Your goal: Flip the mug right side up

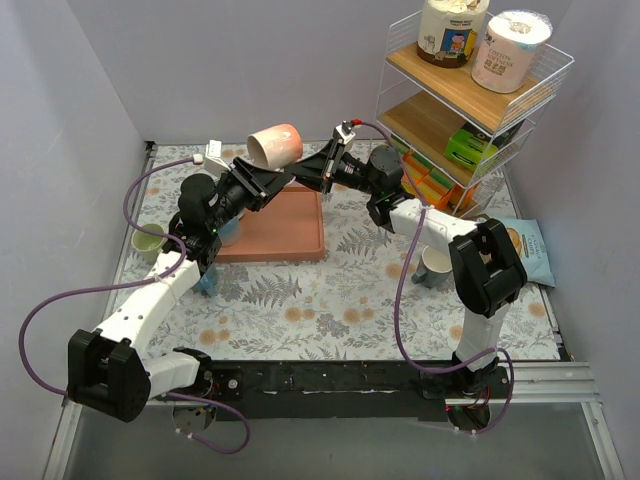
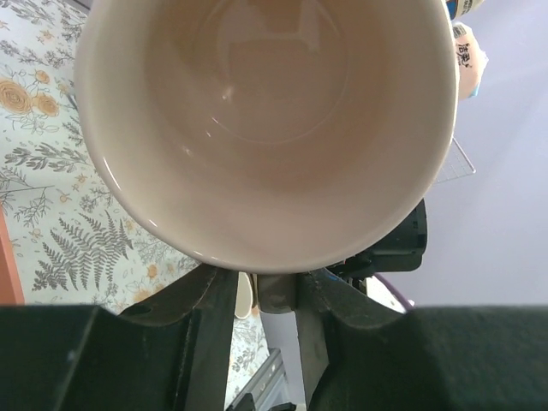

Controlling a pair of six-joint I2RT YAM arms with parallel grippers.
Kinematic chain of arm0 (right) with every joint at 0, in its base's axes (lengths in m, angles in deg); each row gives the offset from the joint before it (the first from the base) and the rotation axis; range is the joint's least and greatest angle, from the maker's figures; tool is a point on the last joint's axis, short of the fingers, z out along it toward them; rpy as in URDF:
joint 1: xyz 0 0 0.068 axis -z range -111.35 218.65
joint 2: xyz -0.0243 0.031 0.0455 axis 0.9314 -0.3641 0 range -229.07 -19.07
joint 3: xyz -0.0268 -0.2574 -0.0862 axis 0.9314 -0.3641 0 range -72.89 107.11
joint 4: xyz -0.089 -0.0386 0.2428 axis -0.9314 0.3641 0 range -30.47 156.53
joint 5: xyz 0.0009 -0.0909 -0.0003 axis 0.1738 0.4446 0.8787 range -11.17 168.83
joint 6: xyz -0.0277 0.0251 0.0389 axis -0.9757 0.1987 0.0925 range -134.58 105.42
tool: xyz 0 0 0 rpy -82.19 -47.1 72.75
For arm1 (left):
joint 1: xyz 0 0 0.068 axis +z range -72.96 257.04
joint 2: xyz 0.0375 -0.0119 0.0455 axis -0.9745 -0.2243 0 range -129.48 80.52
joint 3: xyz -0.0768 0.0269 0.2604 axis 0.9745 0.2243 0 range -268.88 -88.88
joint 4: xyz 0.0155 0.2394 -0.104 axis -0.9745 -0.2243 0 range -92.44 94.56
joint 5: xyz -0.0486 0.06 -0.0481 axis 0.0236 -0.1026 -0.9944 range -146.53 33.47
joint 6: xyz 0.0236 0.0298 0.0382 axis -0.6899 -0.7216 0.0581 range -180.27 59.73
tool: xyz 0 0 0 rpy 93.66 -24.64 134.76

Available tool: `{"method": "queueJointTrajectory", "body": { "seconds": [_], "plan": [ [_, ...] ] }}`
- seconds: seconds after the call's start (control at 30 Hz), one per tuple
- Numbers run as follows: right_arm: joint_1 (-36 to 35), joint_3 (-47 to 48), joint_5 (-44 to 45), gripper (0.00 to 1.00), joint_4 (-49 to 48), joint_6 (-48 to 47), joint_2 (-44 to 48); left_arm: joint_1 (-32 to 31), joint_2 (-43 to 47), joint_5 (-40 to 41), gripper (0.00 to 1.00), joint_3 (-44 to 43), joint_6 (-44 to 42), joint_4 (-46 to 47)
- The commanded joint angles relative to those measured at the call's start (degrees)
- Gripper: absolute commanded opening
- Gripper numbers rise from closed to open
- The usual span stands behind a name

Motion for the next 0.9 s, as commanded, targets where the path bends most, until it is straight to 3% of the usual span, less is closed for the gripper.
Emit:
{"method": "queueJointTrajectory", "body": {
  "seconds": [0.0,0.07,0.17,0.2,0.23,0.6,0.87],
  "plan": [
    [-1.11,2.43,0.58,0.01,-2.43,-3.95,4.15,0.22,0.77,-0.38,0.28,-0.4,1.05,2.67],
    [-1.29,2.6,0.41,0.01,-2.43,-3.95,3.89,0.13,0.86,-0.21,0.28,0.13,1.31,3.02],
    [-1.64,2.43,0.49,0.01,-2.43,-4.12,3.8,0.13,0.86,-0.21,0.15,0.13,1.23,3.2],
    [-1.73,2.52,0.41,0.01,-2.26,-4.38,3.8,0.13,0.86,-0.29,0.03,0.04,1.05,3.2],
    [-1.82,2.78,0.32,0.01,-1.64,-4.65,3.8,0.22,0.6,-0.21,0.0,-0.13,0.97,2.5],
    [-1.99,1.38,-0.3,0.01,0.47,-6.32,4.24,0.13,0.86,1.2,0.0,-4.17,1.05,-3.04],
    [-1.99,0.59,1.02,0.27,-0.32,-5.36,5.03,0.22,1.83,1.73,0.0,-5.49,4.04,-2.69]
  ]
}}
